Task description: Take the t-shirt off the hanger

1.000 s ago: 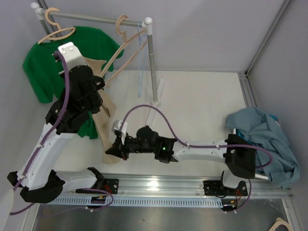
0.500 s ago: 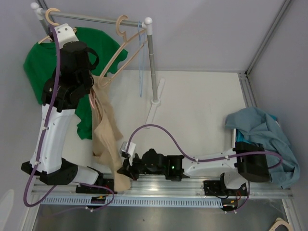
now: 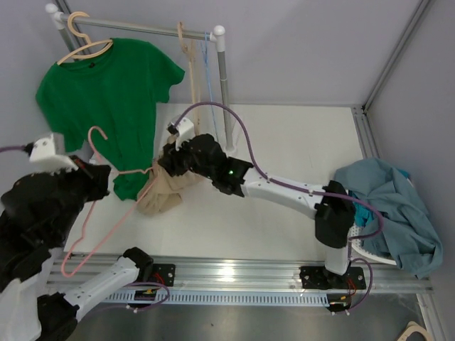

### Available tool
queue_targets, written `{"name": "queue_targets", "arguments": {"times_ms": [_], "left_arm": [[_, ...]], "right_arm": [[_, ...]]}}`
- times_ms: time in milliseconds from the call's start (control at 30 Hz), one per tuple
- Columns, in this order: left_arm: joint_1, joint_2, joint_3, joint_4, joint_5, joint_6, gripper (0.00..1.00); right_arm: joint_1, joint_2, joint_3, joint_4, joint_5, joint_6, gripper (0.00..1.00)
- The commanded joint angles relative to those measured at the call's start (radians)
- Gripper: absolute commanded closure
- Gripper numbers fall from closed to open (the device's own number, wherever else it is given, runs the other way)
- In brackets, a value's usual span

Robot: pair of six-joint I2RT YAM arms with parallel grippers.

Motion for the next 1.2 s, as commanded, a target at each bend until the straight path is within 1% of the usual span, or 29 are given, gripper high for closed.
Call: {"name": "queue_targets", "arguments": {"times_ms": [0,33,67,133,167,200,267,300,400,433,500,533,633,700,733,800,833,867,933,967,1000,1033,1067,1100,1133,1167], "left_arm": [[-0.009,-0.063,-0.046,-0.097,-0.068,-0.045,0.99],[-0.009,-0.092,-0.049,-0.095,-0.145,-0.043,0.99],[-0.009,-0.103,-0.045,-0.092,-0.173,-0.031,0.99],[-0.009,-0.113,-0.031,-0.060,-0.234,-0.007,0.99],[-0.009,-0.105,-0.016,-0.055,-0.298,0.021,0.99],[-0.009,-0.090,-0.005,-0.051,-0.328,0.035,0.99],[-0.009,-0.042,0.053,-0.058,-0.394,0.064,0.99],[-0.009,-0.031,0.064,-0.054,-0.405,0.073,0.99],[-0.009,-0.028,0.083,0.029,-0.417,0.130,0.99],[-0.009,-0.028,0.081,0.082,-0.417,0.145,0.99],[-0.009,-0.011,0.086,0.118,-0.422,0.176,0.99],[-0.009,-0.001,0.090,0.129,-0.420,0.181,0.99],[-0.007,0.047,0.109,0.159,-0.403,0.191,0.99],[-0.005,0.068,0.106,0.196,-0.397,0.201,0.99],[0.013,0.090,0.103,0.214,-0.377,0.208,0.99],[0.072,0.122,0.109,0.233,-0.295,0.196,0.99],[0.109,0.159,0.125,0.236,-0.196,0.187,0.99],[0.179,0.177,0.127,0.242,-0.154,0.178,0.99],[0.232,0.211,0.135,0.271,-0.098,0.178,0.99],[0.273,0.238,0.138,0.287,-0.057,0.184,0.99],[0.293,0.252,0.136,0.303,-0.031,0.185,0.99],[0.341,0.266,0.151,0.320,0.001,0.178,0.99],[0.361,0.300,0.173,0.325,0.072,0.175,0.99],[0.378,0.318,0.190,0.334,0.101,0.172,0.99],[0.408,0.334,0.196,0.365,0.135,0.165,0.99],[0.424,0.369,0.201,0.383,0.237,0.158,0.99]], "right_arm": [[-0.001,0.202,0.163,-0.207,-0.039,-0.040,0.41],[0.002,0.243,0.244,-0.230,-0.060,-0.045,0.31],[0.002,0.310,0.269,-0.243,-0.062,-0.039,0.17],[0.002,0.369,0.303,-0.240,-0.063,-0.025,0.03],[0.000,0.398,0.353,-0.266,-0.060,-0.012,0.01],[0.000,0.461,0.390,-0.289,-0.053,-0.007,0.01],[0.000,0.518,0.494,-0.371,-0.034,-0.011,0.00],[0.002,0.539,0.519,-0.395,0.031,-0.010,0.01],[0.003,0.605,0.594,-0.493,0.098,-0.013,0.00],[0.003,0.633,0.610,-0.517,0.140,-0.017,0.00],[0.005,0.651,0.636,-0.591,0.184,-0.021,0.01],[0.009,0.661,0.638,-0.618,0.217,-0.030,0.01],[0.011,0.678,0.604,-0.710,0.227,-0.039,0.00],[0.016,0.682,0.570,-0.767,0.175,-0.039,0.01],[0.025,0.679,0.531,-0.805,0.146,-0.041,0.01],[0.039,0.670,0.475,-0.826,0.113,-0.036,0.01],[0.046,0.659,0.446,-0.832,0.095,-0.033,0.01],[0.066,0.646,0.374,-0.823,0.080,-0.028,0.15],[0.089,0.586,0.297,-0.811,0.050,-0.013,0.53],[0.109,0.558,0.203,-0.780,0.034,0.008,0.86],[0.118,0.485,0.150,-0.763,-0.001,0.024,1.00],[0.131,0.440,0.098,-0.731,-0.019,0.036,1.00],[0.144,0.391,0.044,-0.712,-0.038,0.045,1.00],[0.169,0.336,-0.061,-0.700,-0.063,0.062,1.00],[0.183,0.213,-0.109,-0.694,-0.101,0.071,1.00],[0.190,0.144,-0.149,-0.697,-0.109,0.081,1.00]]}}
